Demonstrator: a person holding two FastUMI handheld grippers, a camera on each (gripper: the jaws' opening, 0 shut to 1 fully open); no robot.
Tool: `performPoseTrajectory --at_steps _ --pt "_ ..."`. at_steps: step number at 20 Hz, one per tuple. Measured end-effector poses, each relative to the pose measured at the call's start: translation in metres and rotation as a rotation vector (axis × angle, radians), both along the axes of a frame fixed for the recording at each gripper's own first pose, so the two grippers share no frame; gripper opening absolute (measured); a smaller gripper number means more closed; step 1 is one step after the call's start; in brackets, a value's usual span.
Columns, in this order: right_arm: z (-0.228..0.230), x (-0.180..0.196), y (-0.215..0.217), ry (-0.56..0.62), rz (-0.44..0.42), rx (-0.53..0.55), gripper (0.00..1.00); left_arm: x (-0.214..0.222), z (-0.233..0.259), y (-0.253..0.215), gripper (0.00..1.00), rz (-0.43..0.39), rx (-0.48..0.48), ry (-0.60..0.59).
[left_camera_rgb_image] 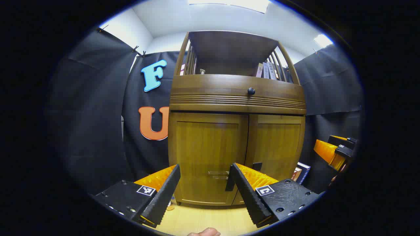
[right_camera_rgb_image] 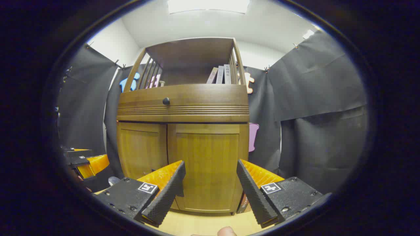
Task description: Open the right door of the double-door shoe cabinet with the right hand, and open the left door with the left hand.
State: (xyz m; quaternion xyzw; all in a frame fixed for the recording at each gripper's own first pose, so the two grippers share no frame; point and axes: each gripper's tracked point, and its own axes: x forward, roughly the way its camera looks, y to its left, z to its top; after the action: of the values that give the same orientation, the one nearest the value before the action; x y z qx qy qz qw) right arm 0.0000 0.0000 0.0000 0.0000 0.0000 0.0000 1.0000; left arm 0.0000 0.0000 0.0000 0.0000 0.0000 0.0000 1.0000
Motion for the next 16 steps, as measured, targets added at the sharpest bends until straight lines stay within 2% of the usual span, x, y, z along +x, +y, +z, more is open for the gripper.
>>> performPoseTrajectory --at_steps 1,6,8,9,10,16 --pt "0.000 -0.002 0.002 0.003 0.020 0.006 1.00 -0.001 -0.001 -0.001 0.95 0.002 0.001 0.012" --pt "-0.003 0.000 0.007 0.012 0.048 -0.002 1.00 -0.006 -0.005 0.003 0.95 0.038 -0.001 0.029" --pt "-0.007 0.002 0.013 0.023 0.068 -0.005 1.00 -0.012 -0.012 0.012 0.95 0.076 -0.012 0.055" --pt "-0.008 0.003 0.014 0.030 0.075 -0.006 1.00 -0.015 -0.013 0.016 0.84 0.087 -0.021 0.059" --pt "-0.010 0.004 0.016 0.035 0.081 -0.006 1.00 -0.018 -0.014 0.017 0.95 0.091 -0.029 0.063" --pt "-0.027 0.018 0.031 0.093 0.114 -0.019 1.00 -0.039 -0.015 0.043 0.95 0.160 -0.010 0.060"
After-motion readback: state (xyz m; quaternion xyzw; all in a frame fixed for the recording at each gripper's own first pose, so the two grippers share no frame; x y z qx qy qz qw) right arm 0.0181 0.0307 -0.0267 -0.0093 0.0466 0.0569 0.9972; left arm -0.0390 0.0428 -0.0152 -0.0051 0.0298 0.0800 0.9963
